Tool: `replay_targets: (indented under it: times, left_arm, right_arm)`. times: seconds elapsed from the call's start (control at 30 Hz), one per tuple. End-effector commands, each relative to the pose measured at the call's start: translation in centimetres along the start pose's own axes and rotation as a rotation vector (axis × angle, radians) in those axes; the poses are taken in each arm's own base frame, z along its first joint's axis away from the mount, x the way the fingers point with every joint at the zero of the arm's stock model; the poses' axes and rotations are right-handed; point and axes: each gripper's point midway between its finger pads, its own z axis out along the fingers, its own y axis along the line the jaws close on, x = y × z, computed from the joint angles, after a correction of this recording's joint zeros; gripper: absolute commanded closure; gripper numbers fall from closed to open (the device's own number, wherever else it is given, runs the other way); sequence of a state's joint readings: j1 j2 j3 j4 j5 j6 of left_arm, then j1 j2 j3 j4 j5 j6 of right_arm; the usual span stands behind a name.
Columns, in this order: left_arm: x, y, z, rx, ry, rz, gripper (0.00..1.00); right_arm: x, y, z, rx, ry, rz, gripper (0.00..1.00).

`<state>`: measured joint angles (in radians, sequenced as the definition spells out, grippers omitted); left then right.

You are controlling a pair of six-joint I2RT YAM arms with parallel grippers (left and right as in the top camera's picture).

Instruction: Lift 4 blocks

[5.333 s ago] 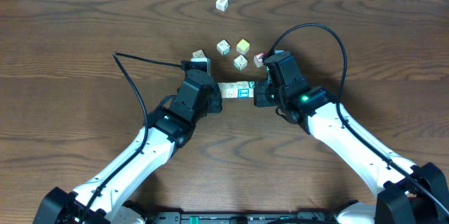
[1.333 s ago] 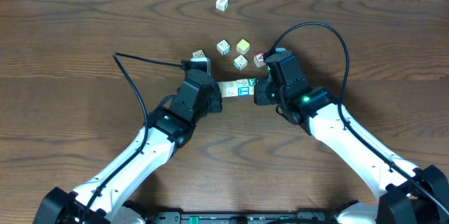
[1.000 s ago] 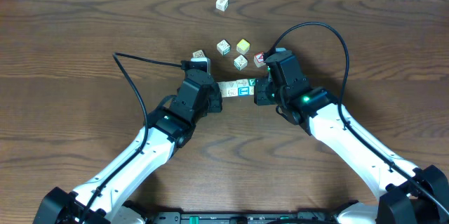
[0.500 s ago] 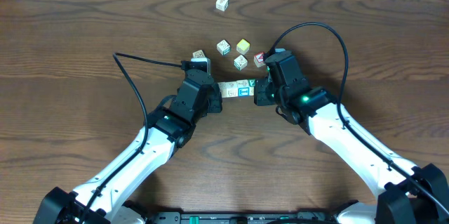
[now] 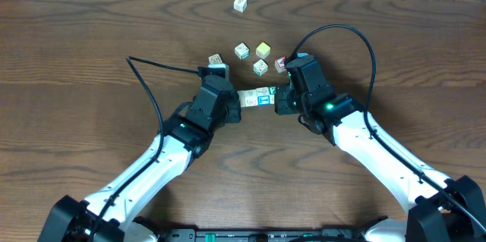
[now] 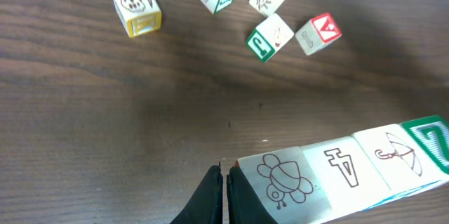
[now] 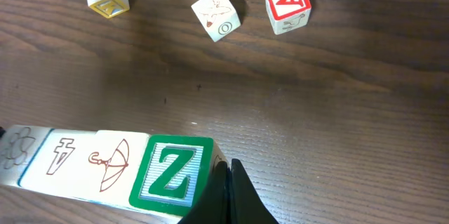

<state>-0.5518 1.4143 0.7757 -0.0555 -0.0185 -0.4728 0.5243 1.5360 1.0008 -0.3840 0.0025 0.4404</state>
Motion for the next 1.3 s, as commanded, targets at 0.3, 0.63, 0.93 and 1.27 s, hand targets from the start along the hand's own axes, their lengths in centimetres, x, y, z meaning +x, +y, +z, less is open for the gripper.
replay_targets:
  times: [0.3,0.63,0.93,1.27]
  left_arm:
    - [2.5,-5.7,-0.4,0.238,0.111,0.033,0.93]
    - [3.7,-5.4,1.0,0.227,0.154,0.017,0.93]
    - [3.7,-5.6,1.2,0.241,0.157,0.018,0.92]
    - [4.3,-5.3,1.7,0.229,0.174,0.017,0.93]
  right_arm:
    - [3.2,6.9,0.9,-0.256,0.133,-0.052,0.99]
    - [3.2,6.9,1.1,-0.26,0.131,-0.053,0.99]
    - [3.0,6.6,1.3,-0.242,0.123,-0.053,0.99]
    - [4.4,6.4,3.1,-0.225,0.169,-0.055,0.99]
